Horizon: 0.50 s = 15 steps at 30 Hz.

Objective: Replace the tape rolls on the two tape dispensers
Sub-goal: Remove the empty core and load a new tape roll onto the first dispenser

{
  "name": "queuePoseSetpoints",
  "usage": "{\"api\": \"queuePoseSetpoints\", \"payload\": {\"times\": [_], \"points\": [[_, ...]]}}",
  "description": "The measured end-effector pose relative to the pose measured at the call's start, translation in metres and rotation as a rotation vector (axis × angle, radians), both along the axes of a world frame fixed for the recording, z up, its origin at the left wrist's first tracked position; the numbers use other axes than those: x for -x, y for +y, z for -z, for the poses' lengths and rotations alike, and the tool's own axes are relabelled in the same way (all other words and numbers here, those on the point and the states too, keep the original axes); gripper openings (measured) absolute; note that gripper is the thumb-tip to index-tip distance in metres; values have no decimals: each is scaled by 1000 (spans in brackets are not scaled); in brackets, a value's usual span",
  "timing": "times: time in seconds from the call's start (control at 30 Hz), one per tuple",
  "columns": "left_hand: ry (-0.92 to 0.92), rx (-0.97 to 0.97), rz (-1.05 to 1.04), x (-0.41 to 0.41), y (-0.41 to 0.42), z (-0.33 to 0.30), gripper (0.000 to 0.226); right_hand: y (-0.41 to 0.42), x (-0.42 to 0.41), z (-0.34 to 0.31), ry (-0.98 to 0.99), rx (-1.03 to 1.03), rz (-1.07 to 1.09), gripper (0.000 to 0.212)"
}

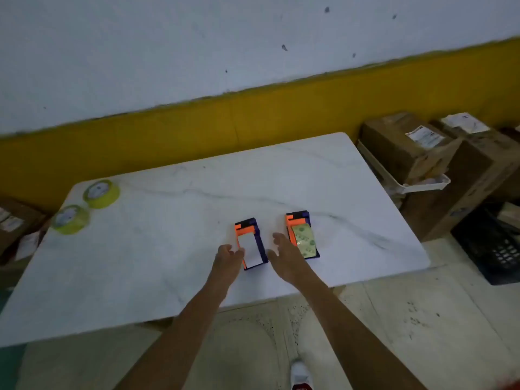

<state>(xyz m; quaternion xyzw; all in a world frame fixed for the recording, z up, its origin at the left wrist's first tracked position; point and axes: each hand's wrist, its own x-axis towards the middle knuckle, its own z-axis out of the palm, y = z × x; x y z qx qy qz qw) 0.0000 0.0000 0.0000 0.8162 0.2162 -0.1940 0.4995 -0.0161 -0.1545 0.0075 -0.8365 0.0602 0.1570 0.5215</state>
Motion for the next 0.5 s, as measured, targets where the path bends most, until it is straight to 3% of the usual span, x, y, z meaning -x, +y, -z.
{"api": "queuePoseSetpoints", "payload": {"times": [0.27, 0.37, 0.5], "points": [[18, 188, -283, -38, -8, 23, 29, 16, -33, 35, -50, 14, -47, 36], [-37, 216, -312, -44, -9, 17, 17, 19, -39, 32, -57, 23, 8, 26], [-34, 242, -329, -51, -6, 10, 19, 21, -49, 19, -46, 10, 87, 22]]}}
